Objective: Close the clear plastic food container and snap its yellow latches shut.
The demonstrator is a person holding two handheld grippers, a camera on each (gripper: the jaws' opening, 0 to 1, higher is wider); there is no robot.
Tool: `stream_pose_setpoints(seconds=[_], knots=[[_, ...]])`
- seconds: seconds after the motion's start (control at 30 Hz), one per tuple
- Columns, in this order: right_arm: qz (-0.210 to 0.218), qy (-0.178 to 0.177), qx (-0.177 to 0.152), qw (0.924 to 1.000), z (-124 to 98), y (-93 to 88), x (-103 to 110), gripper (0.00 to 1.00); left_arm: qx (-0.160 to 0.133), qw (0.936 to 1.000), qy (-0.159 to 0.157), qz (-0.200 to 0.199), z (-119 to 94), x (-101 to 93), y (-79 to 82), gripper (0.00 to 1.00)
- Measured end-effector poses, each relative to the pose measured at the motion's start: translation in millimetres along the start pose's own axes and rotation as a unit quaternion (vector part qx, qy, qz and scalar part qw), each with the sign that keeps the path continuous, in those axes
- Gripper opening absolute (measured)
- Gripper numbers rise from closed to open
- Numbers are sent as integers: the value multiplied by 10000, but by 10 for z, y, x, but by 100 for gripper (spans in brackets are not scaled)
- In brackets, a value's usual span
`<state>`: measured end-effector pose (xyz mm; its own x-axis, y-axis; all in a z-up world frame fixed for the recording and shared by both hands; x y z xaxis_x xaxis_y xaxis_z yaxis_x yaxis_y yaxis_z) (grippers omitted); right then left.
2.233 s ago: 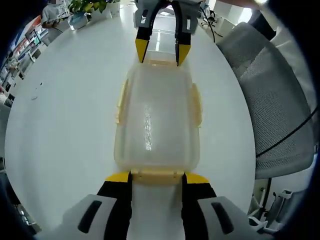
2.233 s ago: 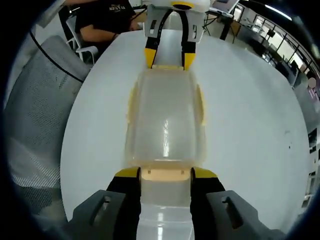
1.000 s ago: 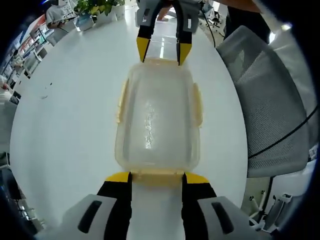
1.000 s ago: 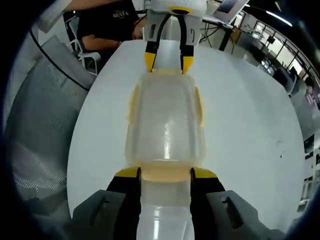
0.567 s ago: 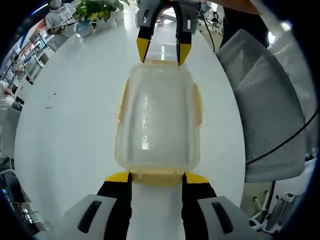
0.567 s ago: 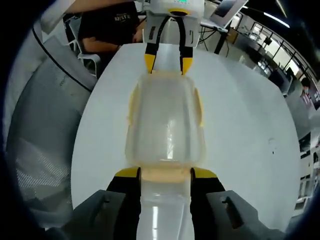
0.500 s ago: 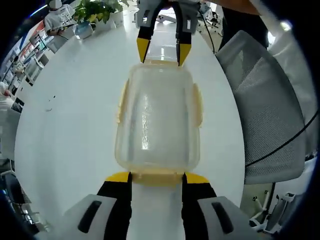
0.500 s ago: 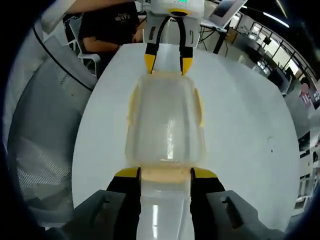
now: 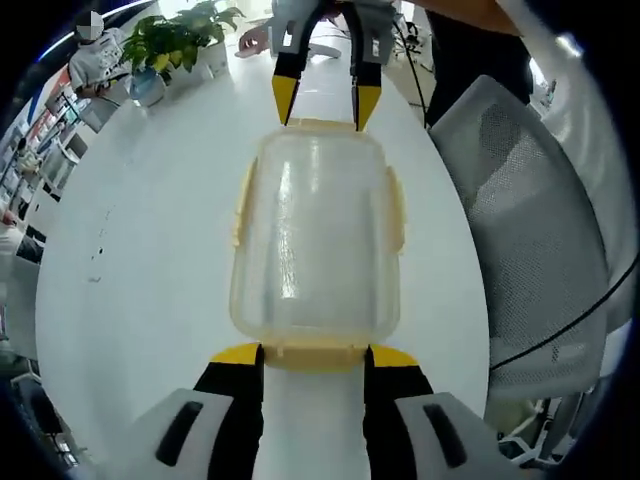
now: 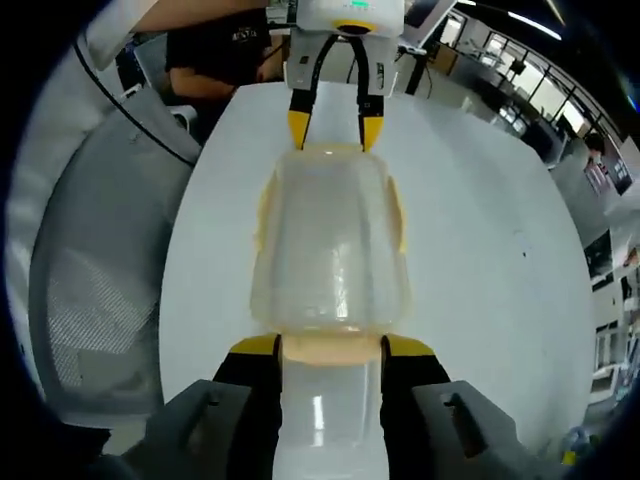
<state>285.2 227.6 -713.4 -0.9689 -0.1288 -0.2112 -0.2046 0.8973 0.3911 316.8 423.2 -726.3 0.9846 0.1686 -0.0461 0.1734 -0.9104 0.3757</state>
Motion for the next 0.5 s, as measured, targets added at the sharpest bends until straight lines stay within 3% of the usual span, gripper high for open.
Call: stream_pose_setpoints(seconds=[0.23, 0.5], knots=[[126, -3, 66, 9999, -153, -259, 91, 34, -49, 9999, -77, 92, 123, -72, 272, 34], [193, 12, 99, 9998, -242, -437, 127, 34, -9, 9998, -90, 148, 198, -98, 503, 34]])
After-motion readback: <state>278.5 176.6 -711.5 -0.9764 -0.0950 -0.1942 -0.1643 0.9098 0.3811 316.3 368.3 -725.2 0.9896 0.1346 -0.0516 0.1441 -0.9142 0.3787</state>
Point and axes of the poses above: the point that each gripper's makers call its tool centre point, and the gripper's own axes: z roughly forward along the fingers, x roughly to its left, y roughly out of its top, the point moved 5 cm from there along -z, roughly backward along the fingers, and after that the axes turned 15 degrees about -z, right-handed, at the moved point
